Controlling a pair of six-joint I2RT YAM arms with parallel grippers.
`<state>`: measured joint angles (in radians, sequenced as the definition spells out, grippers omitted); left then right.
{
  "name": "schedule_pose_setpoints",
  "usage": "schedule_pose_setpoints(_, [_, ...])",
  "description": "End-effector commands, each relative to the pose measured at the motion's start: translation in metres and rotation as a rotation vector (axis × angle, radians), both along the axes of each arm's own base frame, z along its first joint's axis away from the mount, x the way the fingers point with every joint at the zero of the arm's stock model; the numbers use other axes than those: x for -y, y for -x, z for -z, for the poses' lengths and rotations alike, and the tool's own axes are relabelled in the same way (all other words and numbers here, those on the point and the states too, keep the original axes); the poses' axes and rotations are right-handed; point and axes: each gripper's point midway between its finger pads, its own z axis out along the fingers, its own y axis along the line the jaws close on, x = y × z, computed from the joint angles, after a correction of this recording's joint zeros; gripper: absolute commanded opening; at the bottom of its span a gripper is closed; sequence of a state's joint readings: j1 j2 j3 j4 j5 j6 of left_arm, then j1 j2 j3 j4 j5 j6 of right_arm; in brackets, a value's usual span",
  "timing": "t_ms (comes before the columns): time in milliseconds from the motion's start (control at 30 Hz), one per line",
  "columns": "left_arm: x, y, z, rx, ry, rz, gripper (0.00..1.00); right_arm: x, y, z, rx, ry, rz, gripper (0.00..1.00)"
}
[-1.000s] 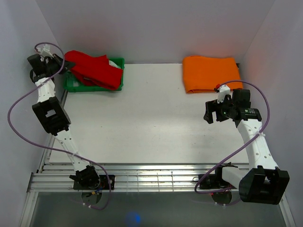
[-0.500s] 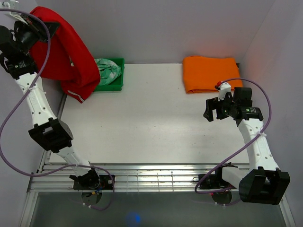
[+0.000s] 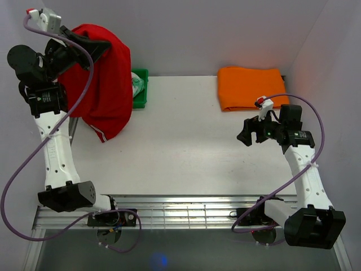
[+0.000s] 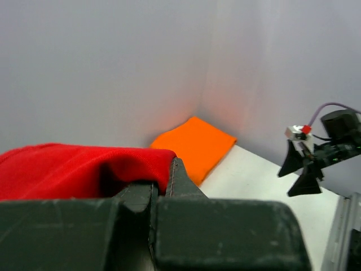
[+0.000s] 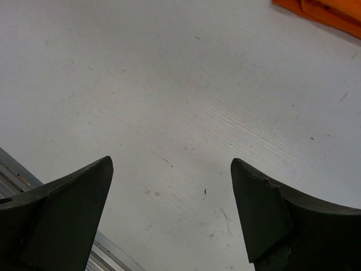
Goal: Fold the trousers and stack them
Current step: Move the trousers to the center of the board
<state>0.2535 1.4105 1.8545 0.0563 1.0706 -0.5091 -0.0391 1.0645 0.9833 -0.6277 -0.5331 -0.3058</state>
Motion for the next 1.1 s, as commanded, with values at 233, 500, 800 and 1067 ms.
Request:
schedule_pose_setpoints(233, [0.075,0.034,-0.084,0.235,0.103,0.13,0.0,-0.086,0.018,-0.047,0.351,-0.256,-0.363,0.9])
schedule_pose_setpoints(500, [0.1,0.033,-0.087,0.284,0.142,0.168,0.0,-0.177,0.006,-0.032,0.469,-0.216,-0.446,0.9])
schedule_pose_setpoints(800, [0.097,0.038,-0.083,0.335,0.117,0.127,0.0,-0.202,-0.057,0.024,0.478,-0.111,-0.477,0.96])
schedule_pose_setpoints(1067, [0.08,0.034,-0.079,0.341,0.123,-0.008,0.0,-0.208,-0.051,0.006,0.451,-0.182,-0.587,0.08])
